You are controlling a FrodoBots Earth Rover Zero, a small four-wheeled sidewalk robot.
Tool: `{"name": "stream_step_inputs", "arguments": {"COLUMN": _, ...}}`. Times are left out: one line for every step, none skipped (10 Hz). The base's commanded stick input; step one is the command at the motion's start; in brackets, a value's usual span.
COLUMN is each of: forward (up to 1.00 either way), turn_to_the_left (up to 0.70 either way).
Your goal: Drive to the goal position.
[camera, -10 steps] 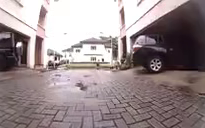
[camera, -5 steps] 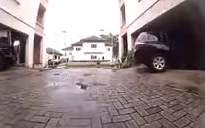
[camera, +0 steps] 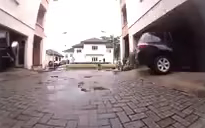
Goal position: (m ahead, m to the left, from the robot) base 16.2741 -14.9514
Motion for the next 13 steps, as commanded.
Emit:
{"name": "stream_step_inputs", "arguments": {"forward": 0.50, "turn_to_the_left": 0.00}}
{"name": "stream_step_inputs", "arguments": {"forward": 0.50, "turn_to_the_left": 0.00}}
{"name": "stream_step_inputs", "arguments": {"forward": 0.50, "turn_to_the_left": 0.00}}
{"name": "stream_step_inputs", "arguments": {"forward": 0.50, "turn_to_the_left": 0.00}}
{"name": "stream_step_inputs", "arguments": {"forward": 0.50, "turn_to_the_left": 0.00}}
{"name": "stream_step_inputs", "arguments": {"forward": 0.50, "turn_to_the_left": 0.00}}
{"name": "stream_step_inputs", "arguments": {"forward": 0.50, "turn_to_the_left": 0.00}}
{"name": "stream_step_inputs", "arguments": {"forward": 0.50, "turn_to_the_left": 0.00}}
{"name": "stream_step_inputs", "arguments": {"forward": 0.50, "turn_to_the_left": 0.00}}
{"name": "stream_step_inputs", "arguments": {"forward": 0.50, "turn_to_the_left": 0.00}}
{"name": "stream_step_inputs", "arguments": {"forward": 0.50, "turn_to_the_left": 0.00}}
{"name": "stream_step_inputs", "arguments": {"forward": 0.50, "turn_to_the_left": 0.00}}
{"name": "stream_step_inputs", "arguments": {"forward": 0.50, "turn_to_the_left": 0.00}}
